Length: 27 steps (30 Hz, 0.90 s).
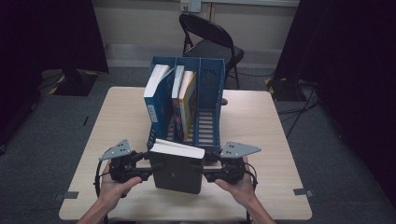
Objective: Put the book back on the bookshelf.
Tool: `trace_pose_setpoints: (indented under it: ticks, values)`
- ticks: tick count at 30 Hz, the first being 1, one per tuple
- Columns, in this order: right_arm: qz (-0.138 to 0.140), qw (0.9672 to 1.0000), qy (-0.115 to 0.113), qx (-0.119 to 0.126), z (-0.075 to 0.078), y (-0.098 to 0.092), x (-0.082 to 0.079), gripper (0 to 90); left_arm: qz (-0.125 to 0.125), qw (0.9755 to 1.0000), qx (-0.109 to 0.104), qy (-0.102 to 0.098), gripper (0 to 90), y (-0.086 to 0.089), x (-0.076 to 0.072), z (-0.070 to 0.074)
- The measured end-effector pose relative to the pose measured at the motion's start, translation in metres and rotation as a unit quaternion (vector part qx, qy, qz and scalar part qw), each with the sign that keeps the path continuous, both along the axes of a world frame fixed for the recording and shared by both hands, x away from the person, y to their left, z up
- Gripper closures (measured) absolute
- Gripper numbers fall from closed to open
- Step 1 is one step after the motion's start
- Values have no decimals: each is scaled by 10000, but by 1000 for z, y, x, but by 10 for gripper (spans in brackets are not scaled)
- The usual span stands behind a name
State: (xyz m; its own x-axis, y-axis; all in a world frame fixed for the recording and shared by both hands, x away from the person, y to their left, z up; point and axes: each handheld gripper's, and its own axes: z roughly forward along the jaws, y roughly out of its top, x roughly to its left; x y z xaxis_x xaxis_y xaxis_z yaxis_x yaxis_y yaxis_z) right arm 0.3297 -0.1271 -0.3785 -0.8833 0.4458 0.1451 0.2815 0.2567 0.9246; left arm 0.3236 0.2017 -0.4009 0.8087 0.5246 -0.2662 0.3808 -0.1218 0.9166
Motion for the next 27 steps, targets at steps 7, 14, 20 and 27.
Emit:
trace_pose_setpoints:
  ticks: [7,14,20,27]
  values:
    - [184,9997,168,70,-7,16,9,382,102,9988,463,149,341,0,-1,-8]
    - [396,9991,102,-71,-8,33,14,386,105,9983,517,265,295,8,1,-16]
    - [553,9984,139,-48,-11,36,16,395,77,9977,541,395,256,5,3,-21]
    - [656,9970,54,-417,-11,45,11,467,172,9974,580,385,222,10,3,-22]
